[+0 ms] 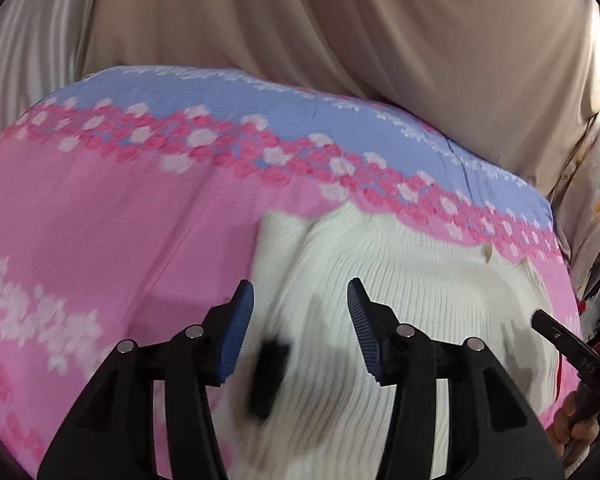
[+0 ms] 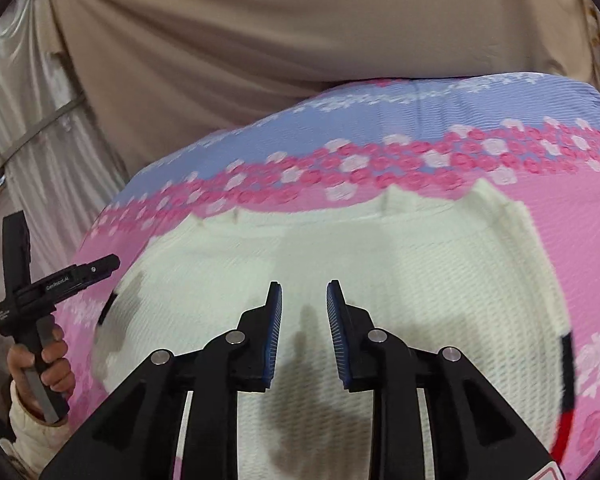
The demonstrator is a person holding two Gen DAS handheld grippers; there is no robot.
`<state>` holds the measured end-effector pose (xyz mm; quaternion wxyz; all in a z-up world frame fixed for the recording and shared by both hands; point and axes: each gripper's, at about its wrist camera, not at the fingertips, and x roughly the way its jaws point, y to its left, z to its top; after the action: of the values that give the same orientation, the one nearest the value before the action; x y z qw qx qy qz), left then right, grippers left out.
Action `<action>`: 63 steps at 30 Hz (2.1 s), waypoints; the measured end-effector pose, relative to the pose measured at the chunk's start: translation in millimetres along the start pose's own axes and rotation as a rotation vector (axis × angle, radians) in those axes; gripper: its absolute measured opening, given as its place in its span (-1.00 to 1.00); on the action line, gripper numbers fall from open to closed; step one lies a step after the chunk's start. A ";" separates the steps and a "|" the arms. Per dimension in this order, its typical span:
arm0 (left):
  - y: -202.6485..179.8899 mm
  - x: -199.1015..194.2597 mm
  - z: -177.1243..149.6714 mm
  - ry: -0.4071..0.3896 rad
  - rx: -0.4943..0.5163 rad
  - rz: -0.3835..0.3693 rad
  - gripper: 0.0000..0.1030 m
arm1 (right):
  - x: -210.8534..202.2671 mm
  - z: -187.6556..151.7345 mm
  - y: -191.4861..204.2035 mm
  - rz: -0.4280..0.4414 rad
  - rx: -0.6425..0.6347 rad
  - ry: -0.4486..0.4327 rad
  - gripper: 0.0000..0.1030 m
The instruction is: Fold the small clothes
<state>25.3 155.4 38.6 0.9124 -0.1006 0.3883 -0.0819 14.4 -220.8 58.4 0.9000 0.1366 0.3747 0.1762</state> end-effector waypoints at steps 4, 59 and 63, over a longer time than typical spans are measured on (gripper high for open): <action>16.8 -11.1 -30.9 0.047 -0.019 0.023 -0.08 | 25.5 -22.6 35.0 0.041 -0.042 0.069 -0.51; -225.6 5.7 -43.3 0.081 0.309 -0.310 -0.57 | -70.2 -94.3 -78.3 -0.006 0.232 -0.093 -0.04; -261.0 49.5 -79.0 0.171 0.376 -0.250 -0.55 | -94.4 -108.3 -111.1 -0.028 0.320 -0.111 -0.04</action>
<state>-16.8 -117.6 15.3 0.8615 0.0311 0.4266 -0.2736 -102.0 -348.1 1.6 0.8883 0.2826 0.3495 0.0941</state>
